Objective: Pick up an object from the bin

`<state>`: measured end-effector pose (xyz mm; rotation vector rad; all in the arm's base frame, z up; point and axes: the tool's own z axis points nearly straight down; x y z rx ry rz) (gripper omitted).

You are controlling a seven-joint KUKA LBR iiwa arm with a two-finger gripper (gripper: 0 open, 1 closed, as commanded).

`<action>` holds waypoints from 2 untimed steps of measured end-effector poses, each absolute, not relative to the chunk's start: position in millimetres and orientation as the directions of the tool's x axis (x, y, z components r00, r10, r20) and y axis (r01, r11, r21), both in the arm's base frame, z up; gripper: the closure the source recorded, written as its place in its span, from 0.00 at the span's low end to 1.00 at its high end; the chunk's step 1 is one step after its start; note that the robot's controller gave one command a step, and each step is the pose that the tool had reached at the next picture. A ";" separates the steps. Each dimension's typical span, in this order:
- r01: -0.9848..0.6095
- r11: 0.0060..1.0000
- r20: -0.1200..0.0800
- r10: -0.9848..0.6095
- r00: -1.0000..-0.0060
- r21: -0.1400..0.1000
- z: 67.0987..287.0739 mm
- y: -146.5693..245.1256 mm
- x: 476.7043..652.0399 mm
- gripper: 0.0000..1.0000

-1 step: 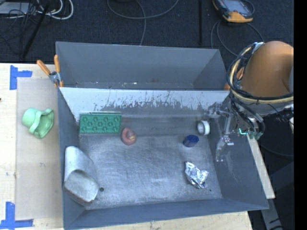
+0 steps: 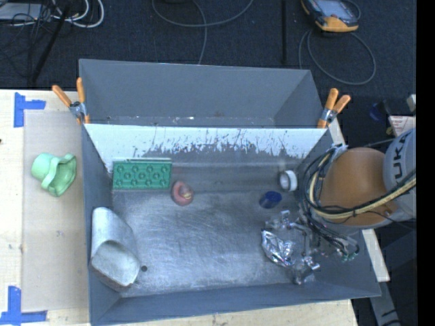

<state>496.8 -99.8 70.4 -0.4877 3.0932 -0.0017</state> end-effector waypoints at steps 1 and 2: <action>0.055 0.999 -0.001 0.055 -0.999 0.001 100.0 -94.7 490.3 0.00; 0.242 0.970 0.003 0.242 -0.970 0.001 99.1 -93.1 485.2 0.00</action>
Offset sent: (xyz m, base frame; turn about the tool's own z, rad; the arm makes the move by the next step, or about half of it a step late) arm -0.0069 0.0045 0.0296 0.3670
